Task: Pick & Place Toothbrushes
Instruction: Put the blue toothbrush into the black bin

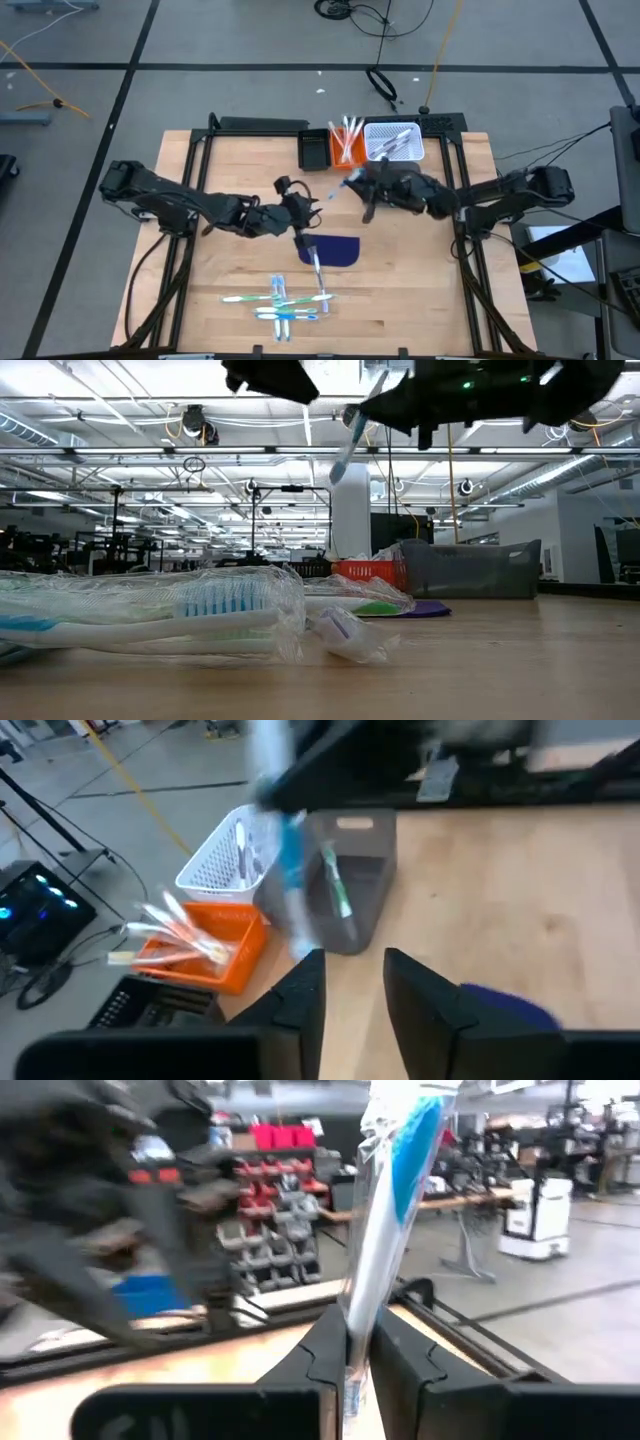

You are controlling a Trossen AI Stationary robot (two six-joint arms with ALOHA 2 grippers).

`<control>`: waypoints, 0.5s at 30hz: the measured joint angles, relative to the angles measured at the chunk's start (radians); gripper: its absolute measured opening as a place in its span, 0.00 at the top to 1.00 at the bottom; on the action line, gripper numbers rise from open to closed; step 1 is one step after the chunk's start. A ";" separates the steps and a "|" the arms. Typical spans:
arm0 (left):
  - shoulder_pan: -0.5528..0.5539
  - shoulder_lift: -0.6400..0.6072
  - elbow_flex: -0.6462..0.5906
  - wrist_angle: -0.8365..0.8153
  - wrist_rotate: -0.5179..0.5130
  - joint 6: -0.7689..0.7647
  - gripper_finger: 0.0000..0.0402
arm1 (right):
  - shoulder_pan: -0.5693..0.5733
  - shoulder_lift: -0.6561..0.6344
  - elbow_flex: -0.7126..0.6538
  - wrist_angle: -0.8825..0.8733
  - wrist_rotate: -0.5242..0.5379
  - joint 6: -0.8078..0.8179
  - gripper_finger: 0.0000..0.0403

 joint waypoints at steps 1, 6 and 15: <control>-0.006 -0.007 0.001 -0.010 0.000 -0.015 0.73 | -0.021 0.007 0.022 -0.029 -0.013 -0.001 0.95; -0.036 -0.019 0.000 -0.065 0.004 -0.069 0.71 | -0.140 0.057 0.103 -0.076 -0.110 0.008 0.95; -0.077 -0.018 0.000 -0.126 0.004 -0.100 0.71 | -0.332 0.293 0.277 -0.127 -0.265 0.093 0.95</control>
